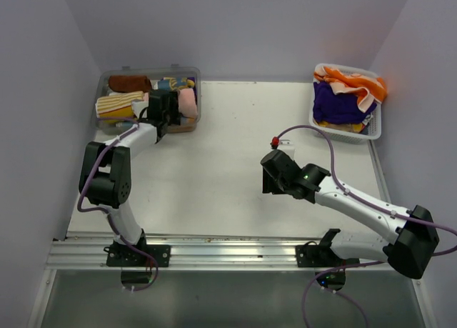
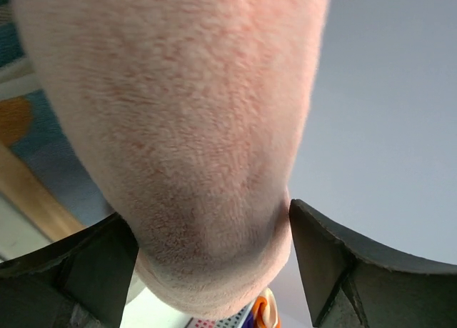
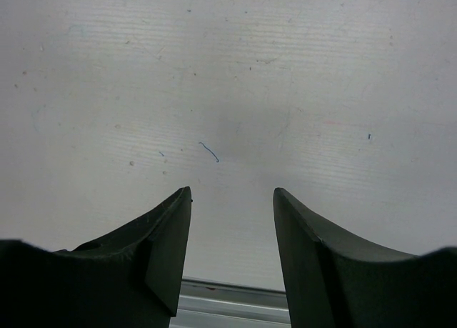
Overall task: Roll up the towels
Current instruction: Place the rolled towel into the container
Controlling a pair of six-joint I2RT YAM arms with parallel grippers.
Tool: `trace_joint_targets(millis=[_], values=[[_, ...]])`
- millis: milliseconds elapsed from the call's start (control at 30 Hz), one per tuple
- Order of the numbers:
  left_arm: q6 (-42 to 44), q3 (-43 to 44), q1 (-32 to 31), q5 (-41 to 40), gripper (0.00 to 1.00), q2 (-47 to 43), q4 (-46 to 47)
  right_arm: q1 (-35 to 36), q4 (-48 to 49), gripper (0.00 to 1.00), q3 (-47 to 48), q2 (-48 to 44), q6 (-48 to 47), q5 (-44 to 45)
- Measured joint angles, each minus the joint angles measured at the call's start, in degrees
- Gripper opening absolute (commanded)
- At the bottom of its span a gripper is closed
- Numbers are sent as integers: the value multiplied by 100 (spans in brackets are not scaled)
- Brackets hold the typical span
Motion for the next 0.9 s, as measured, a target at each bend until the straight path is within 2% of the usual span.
trace_joint_targets(millis=[100, 233, 667, 900], values=[[127, 345, 72, 160, 87, 63, -208, 0, -2, 54, 0, 0, 0, -2], [236, 625, 144, 304, 93, 175, -278, 0, -2, 54, 0, 0, -2, 0], [608, 671, 170, 575, 94, 197, -601, 0, -15, 54, 0, 0, 4, 0], [1451, 920, 170, 680, 98, 96, -887, 0, -20, 59, 0, -33, 11, 2]])
